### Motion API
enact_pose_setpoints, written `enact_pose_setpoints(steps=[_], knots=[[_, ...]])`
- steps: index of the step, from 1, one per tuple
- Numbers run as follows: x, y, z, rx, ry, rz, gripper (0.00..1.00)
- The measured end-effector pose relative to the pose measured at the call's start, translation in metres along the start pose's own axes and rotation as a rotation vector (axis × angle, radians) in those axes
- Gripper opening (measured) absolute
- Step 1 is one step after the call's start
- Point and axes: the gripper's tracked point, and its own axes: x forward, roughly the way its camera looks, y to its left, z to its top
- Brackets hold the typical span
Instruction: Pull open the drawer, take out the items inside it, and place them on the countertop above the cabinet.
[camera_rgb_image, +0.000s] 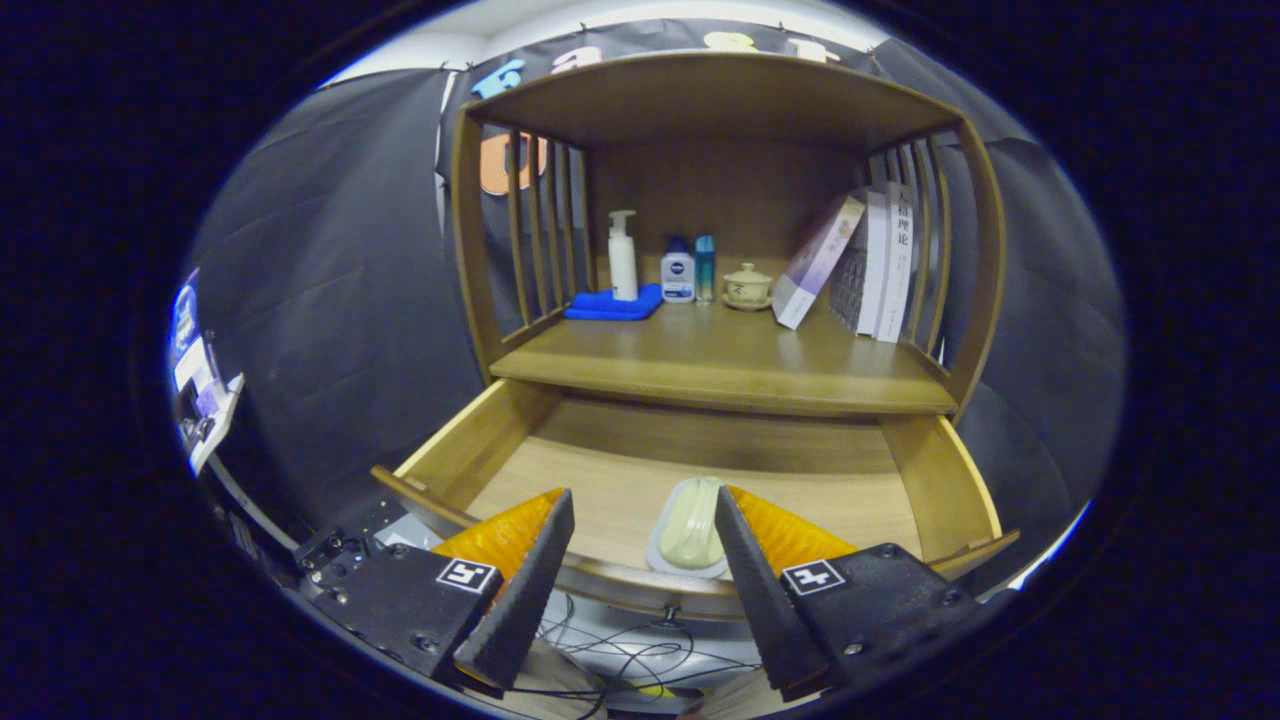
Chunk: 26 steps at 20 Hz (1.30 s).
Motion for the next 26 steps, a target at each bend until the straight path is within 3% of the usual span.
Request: enact_pose_setpoints(steps=[7,15,20,26], knots=[[0.041,-0.026,-0.011,0.042,0.174,-0.070,0.89],[0.078,-0.030,-0.027,0.085,0.338,-0.049,0.80],[0.093,-0.038,-0.044,0.127,0.420,-0.070,0.62],[0.099,-0.049,-0.059,0.159,0.478,-0.098,0.58]])
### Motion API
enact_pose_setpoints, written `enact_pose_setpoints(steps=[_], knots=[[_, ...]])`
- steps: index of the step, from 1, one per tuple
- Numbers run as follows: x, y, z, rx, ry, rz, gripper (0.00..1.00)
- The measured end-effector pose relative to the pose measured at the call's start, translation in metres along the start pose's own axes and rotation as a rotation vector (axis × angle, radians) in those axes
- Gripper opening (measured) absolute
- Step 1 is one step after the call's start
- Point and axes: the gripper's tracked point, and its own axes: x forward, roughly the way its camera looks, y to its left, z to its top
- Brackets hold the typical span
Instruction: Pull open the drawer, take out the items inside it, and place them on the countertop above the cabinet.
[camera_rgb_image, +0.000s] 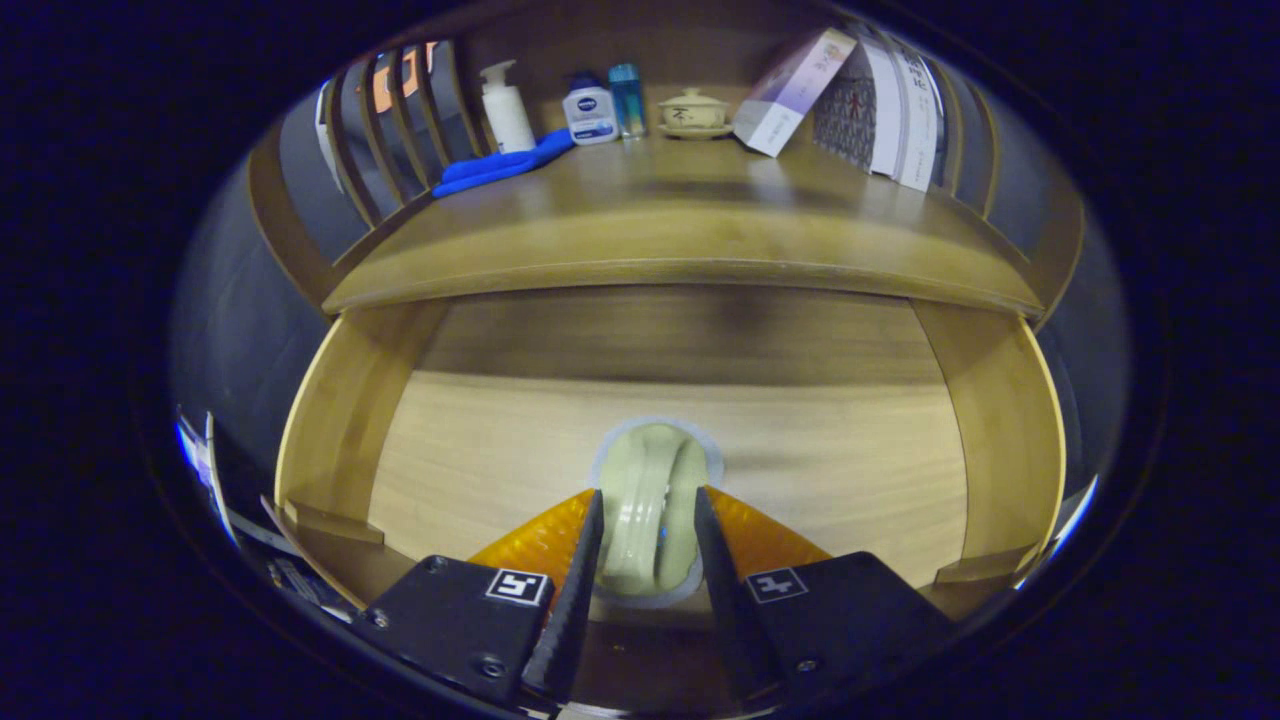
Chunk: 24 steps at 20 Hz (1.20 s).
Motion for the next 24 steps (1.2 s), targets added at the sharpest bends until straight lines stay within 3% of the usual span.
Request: enact_pose_setpoints(steps=[5,11,15,24], knots=[[0.004,0.003,-0.004,-0.023,0.023,-0.001,0.48],[0.005,0.007,-0.001,-0.039,-0.003,-0.001,0.23],[-0.002,0.012,0.000,-0.018,0.010,0.056,0.18],[-0.044,-0.005,0.039,0.035,-0.095,0.039,0.17]])
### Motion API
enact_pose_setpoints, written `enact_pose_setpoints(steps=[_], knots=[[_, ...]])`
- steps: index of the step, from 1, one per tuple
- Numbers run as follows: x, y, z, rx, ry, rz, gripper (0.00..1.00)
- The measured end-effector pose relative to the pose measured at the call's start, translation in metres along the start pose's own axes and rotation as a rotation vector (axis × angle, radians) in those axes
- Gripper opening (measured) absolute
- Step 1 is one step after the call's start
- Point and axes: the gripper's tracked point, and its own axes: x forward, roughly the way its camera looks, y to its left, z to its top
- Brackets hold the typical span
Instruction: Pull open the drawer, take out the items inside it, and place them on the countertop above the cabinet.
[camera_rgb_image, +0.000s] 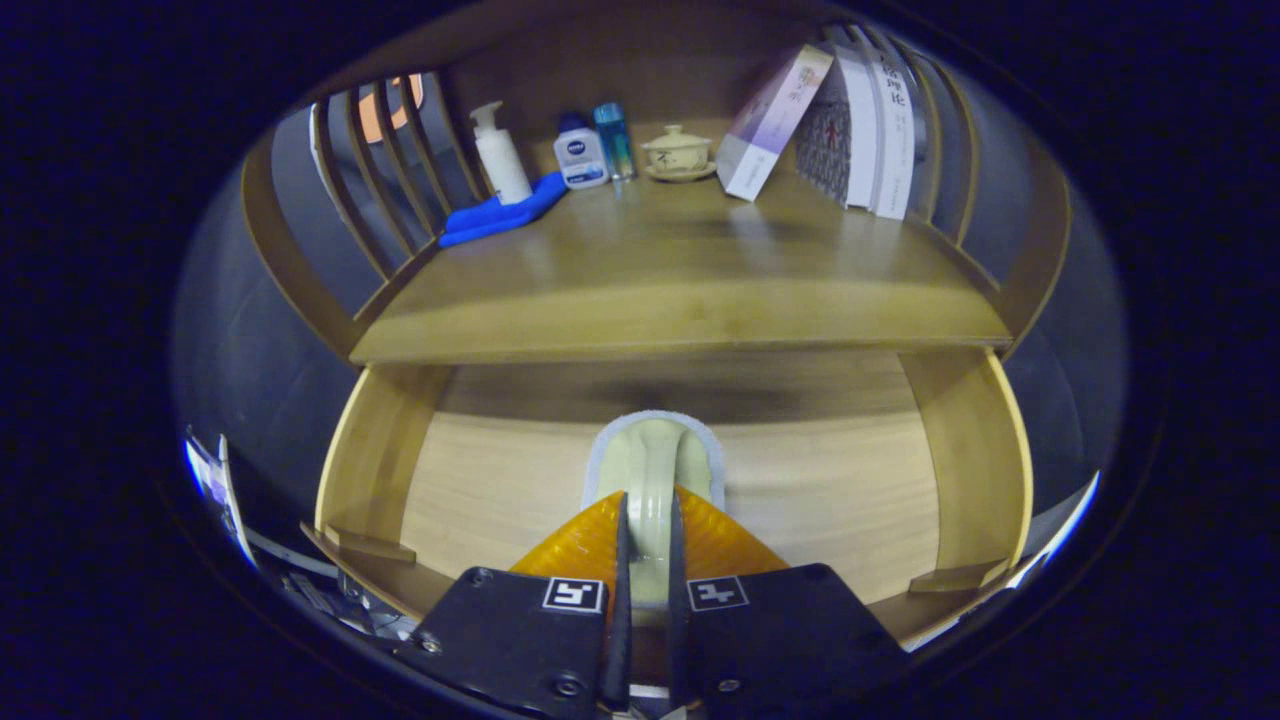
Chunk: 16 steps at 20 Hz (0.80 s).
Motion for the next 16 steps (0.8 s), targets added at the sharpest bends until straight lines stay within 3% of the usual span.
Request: enact_pose_setpoints(steps=[8,16], knots=[[-0.040,0.013,0.044,-0.045,-0.098,0.022,0.17],[-0.051,0.036,0.110,-0.082,-0.176,0.014,0.17]])
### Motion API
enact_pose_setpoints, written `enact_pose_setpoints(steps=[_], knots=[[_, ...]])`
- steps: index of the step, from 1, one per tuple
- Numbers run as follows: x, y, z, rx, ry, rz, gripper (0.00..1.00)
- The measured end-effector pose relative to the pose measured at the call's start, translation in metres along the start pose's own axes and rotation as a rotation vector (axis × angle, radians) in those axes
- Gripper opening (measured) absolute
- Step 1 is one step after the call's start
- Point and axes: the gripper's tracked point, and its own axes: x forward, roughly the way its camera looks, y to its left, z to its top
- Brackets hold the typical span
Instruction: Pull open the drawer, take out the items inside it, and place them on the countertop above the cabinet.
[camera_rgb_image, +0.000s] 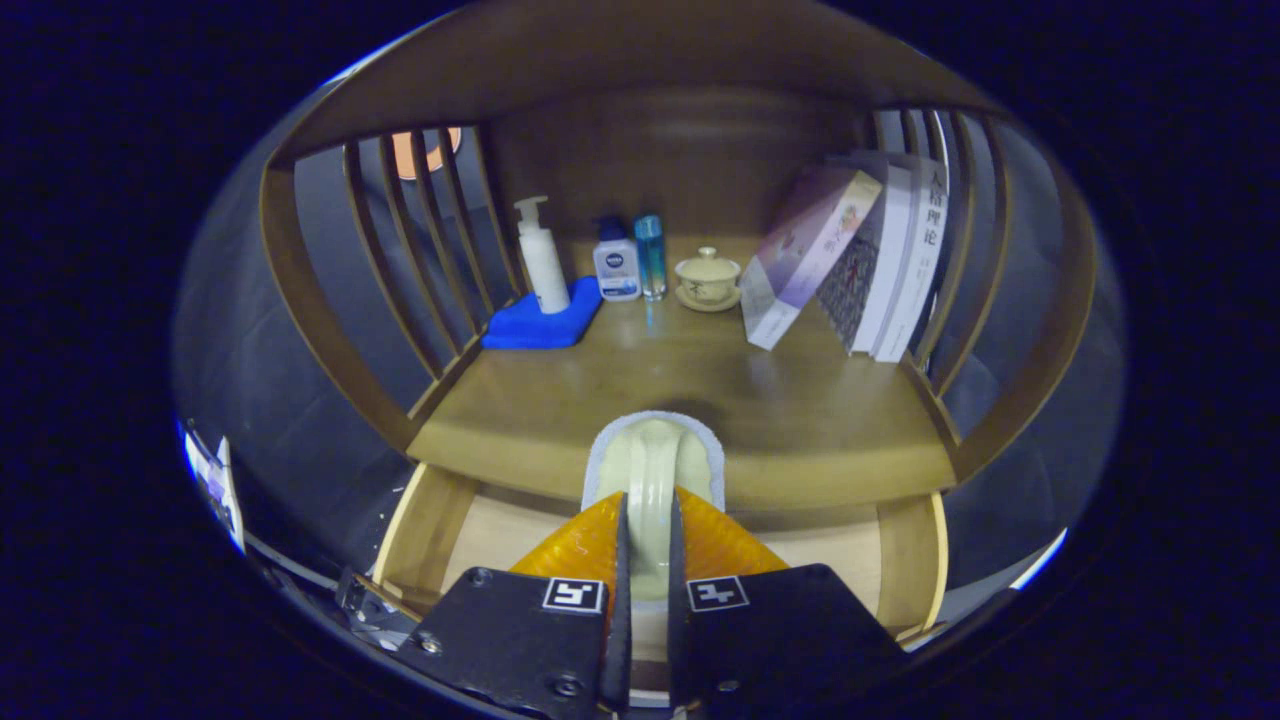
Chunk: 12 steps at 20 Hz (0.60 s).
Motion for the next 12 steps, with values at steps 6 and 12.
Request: enact_pose_setpoints(steps=[6,12], knots=[[0.027,-0.011,0.044,0.001,-0.014,-0.057,0.17],[0.068,-0.023,0.057,0.026,0.040,-0.076,0.17]])
